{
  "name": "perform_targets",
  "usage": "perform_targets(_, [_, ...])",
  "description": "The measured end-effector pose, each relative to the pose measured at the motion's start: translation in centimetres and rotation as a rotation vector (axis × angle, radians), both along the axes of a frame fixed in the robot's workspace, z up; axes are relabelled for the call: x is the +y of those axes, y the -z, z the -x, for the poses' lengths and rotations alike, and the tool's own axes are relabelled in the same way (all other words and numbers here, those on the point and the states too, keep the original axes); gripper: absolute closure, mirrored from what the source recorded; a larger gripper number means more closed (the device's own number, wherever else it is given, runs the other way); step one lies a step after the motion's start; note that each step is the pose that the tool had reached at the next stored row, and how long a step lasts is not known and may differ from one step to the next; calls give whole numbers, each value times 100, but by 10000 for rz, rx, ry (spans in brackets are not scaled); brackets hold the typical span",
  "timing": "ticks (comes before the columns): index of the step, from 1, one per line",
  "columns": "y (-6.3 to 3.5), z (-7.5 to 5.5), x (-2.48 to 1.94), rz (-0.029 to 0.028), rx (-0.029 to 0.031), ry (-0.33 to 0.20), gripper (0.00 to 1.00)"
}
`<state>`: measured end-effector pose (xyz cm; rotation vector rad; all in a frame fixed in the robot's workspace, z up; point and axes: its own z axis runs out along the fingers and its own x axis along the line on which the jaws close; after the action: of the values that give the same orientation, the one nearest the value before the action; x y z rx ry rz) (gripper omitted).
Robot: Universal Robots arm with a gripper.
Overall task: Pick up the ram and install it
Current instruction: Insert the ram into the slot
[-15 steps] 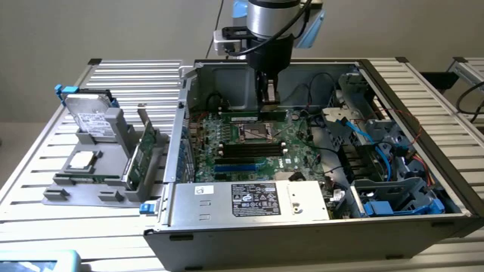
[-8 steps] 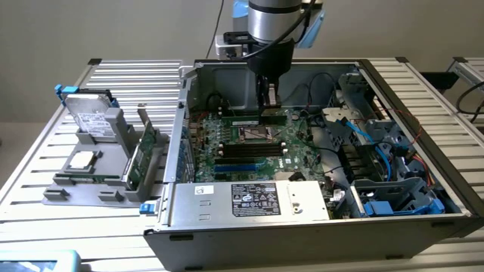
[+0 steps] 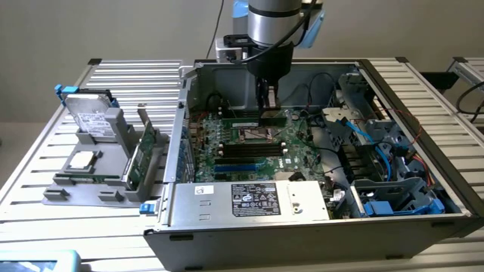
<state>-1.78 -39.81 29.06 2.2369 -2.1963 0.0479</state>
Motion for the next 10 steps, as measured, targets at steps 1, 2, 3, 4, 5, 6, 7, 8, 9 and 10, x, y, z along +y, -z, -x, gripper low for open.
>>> perform_targets(1, [7,0,0,0,0,0,86])
perform_targets(2, [6,0,0,1,1,0,86])
perform_targets(3, [6,0,0,1,1,0,86])
perform_targets(4, [8,0,1,-2,0,0,86])
perform_targets(5, [12,-1,4,-2,-1,-1,86])
perform_targets(6, [18,-1,7,-2,0,-2,86])
perform_targets(7, [26,-2,9,-2,0,-2,86])
perform_targets(8, [33,-2,12,-1,0,-1,86])
perform_targets(9, [41,-3,18,0,0,0,86])
perform_targets(10, [50,-5,24,-1,0,0,86])
